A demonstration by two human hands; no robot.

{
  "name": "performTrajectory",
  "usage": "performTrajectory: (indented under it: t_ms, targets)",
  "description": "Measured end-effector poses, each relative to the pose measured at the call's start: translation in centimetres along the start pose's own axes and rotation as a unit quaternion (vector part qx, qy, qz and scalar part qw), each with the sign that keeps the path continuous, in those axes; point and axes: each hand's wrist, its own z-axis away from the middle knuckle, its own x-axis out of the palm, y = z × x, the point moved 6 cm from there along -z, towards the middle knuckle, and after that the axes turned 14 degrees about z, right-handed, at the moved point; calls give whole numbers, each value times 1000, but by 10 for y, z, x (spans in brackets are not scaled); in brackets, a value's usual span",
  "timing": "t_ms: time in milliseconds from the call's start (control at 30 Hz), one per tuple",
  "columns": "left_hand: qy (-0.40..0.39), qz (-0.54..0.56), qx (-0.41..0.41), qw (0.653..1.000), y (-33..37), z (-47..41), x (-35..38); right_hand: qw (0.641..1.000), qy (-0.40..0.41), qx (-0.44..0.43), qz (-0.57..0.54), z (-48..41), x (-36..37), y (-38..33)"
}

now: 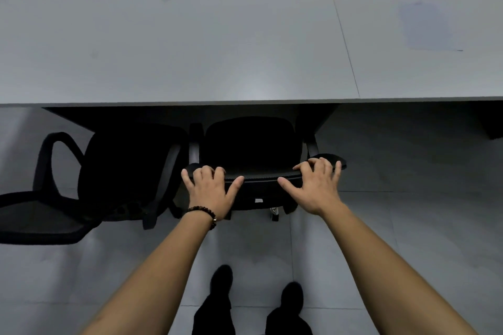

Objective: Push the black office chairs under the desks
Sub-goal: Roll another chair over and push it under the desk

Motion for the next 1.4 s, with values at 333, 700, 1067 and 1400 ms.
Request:
performTrajectory:
  t_ms: [333, 700, 1067, 1400]
  targets:
    - [25, 20, 109, 994, -123, 7, -67, 997, 77, -11, 7, 21, -9, -150]
    - [-205, -178, -193, 943, -321, 43, -42, 994, 106, -6, 40, 15, 6, -201]
    - [-182, -154, -205, 949, -299, 27, -27, 994, 83, -4, 74, 30, 12, -169]
    - [-175, -147, -161, 960, -284, 23, -38, 996, 61, -21, 54, 32, 6, -167]
